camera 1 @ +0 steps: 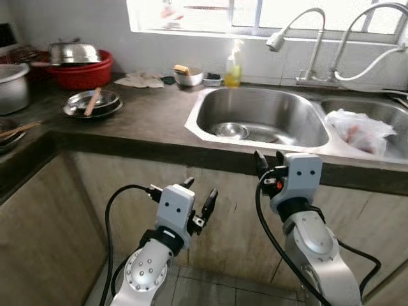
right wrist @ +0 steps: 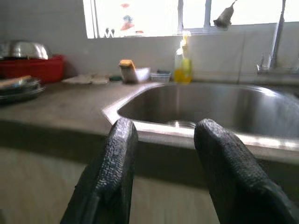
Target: Kitchen organization
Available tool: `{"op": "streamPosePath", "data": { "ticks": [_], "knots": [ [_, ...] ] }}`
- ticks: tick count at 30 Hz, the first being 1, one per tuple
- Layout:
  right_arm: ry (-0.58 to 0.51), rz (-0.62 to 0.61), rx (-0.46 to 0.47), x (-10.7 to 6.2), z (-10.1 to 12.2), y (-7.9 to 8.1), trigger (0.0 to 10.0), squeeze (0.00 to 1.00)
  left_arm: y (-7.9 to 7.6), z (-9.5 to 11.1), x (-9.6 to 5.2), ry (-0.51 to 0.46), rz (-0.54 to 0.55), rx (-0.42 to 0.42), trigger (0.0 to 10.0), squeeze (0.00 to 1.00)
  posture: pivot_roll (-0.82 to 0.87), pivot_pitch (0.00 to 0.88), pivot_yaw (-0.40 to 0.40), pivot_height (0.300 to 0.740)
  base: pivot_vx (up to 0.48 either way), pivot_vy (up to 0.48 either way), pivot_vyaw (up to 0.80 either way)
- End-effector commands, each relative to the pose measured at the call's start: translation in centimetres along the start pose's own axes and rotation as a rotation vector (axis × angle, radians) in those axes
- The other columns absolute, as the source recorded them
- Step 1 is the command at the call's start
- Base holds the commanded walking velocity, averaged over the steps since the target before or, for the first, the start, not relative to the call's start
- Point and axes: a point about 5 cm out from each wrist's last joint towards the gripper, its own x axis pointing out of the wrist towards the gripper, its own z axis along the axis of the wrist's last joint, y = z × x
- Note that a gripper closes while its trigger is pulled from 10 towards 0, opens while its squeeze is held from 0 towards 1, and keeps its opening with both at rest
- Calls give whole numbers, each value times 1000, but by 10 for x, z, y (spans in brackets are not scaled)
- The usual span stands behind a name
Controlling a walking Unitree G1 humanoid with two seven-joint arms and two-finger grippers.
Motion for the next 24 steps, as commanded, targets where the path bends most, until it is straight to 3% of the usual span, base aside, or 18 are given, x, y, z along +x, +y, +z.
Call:
{"op": "streamPosePath", "data": {
  "ticks": [1, 6, 24],
  "knots": [
    [-12, -7, 0, 0, 3, -1, 10000, 0, -2, 3, 2, -11, -12, 12, 10000, 0, 5, 6, -22, 740, -289, 0, 0],
    [-9, -5, 4, 0, 3, -1, 10000, 0, -4, 2, 1, -6, -24, 12, 10000, 0, 7, 6, -24, 740, -288, 0, 0],
    [8, 19, 28, 1, -1, 1, 10000, 0, 1, 4, 3, -21, 11, 17, 10000, 0, 5, 0, -24, 740, 0, 0, 0]
  ]
}}
